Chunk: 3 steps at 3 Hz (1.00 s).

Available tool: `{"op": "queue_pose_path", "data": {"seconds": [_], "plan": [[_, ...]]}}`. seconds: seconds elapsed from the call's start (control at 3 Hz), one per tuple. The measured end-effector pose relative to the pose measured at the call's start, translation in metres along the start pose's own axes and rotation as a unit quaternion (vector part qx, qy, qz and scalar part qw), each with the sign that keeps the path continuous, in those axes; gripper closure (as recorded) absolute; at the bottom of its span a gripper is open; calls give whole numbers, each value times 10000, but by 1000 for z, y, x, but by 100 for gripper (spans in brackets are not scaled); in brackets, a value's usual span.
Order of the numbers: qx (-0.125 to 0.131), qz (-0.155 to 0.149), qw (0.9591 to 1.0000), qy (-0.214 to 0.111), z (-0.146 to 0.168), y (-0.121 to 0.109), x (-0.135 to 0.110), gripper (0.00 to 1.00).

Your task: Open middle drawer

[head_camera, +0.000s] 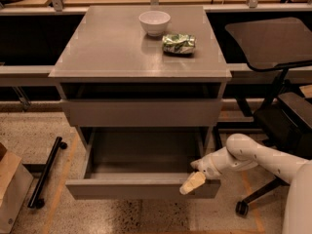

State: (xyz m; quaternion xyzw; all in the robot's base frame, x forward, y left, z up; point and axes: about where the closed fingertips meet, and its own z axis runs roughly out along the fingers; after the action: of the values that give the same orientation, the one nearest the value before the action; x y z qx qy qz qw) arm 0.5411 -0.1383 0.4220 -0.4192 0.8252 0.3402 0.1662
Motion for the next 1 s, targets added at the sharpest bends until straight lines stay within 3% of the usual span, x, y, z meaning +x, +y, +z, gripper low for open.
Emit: {"op": "queue_pose_path", "data": {"seconds": [0.33, 0.67, 1.0], "plan": [[-221, 228, 9994, 133, 7, 16, 12, 0], [-190, -24, 9995, 270, 13, 15, 1, 0], [-100, -8, 9990, 431, 10, 24, 1, 0]]}}
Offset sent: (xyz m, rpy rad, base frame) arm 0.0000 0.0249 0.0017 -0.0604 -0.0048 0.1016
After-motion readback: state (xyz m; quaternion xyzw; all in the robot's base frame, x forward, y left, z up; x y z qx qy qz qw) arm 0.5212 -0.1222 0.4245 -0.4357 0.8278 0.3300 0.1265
